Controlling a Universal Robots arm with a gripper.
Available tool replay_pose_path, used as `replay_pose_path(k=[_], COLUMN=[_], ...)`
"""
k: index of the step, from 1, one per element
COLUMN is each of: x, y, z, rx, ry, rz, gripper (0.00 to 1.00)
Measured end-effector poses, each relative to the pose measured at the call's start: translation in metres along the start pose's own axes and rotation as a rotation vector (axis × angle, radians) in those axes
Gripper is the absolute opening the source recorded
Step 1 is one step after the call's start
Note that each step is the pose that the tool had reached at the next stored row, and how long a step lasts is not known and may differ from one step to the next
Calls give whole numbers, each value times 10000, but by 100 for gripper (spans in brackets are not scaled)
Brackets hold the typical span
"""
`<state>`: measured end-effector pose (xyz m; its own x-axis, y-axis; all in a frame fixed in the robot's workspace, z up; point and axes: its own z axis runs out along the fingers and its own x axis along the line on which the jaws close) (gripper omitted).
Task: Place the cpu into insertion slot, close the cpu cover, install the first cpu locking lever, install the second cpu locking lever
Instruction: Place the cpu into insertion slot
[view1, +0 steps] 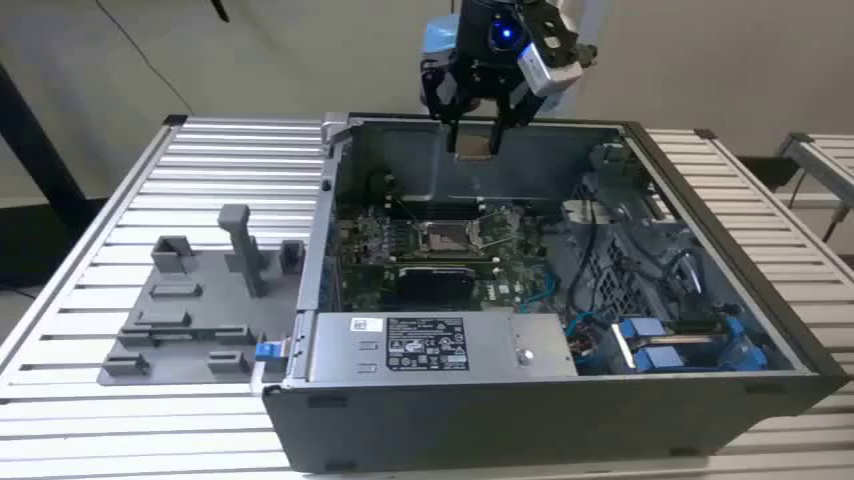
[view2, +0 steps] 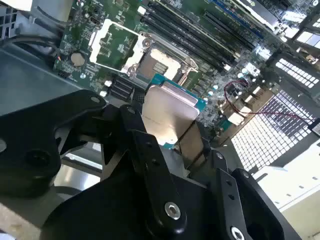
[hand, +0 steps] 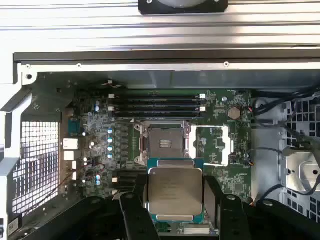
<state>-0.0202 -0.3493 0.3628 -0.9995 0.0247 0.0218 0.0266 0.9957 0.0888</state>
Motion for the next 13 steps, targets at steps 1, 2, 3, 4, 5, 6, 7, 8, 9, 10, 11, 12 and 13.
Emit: replay_pose_path(k=[1, 2, 3, 4, 5, 6, 7, 8, 9, 10, 11, 12, 13], x=[0, 0, 0, 0, 0, 0, 0, 0, 0, 0, 0, 0, 0], y=[0, 0, 1, 1, 1, 1, 1, 1, 1, 1, 1, 2, 2], z=[0, 0, 0, 0, 0, 0, 0, 0, 0, 0, 0, 0, 0], rx=[0, 0, 0, 0, 0, 0, 0, 0, 0, 0, 0, 0, 0], ry=[0, 0, 1, 0, 0, 0, 0, 0, 0, 0, 0, 1, 0], rz=[0, 1, 1, 0, 1, 0, 0, 0, 0, 0, 0, 0, 1], gripper=[54, 54, 54, 54, 54, 54, 54, 54, 54, 54, 54, 54, 54])
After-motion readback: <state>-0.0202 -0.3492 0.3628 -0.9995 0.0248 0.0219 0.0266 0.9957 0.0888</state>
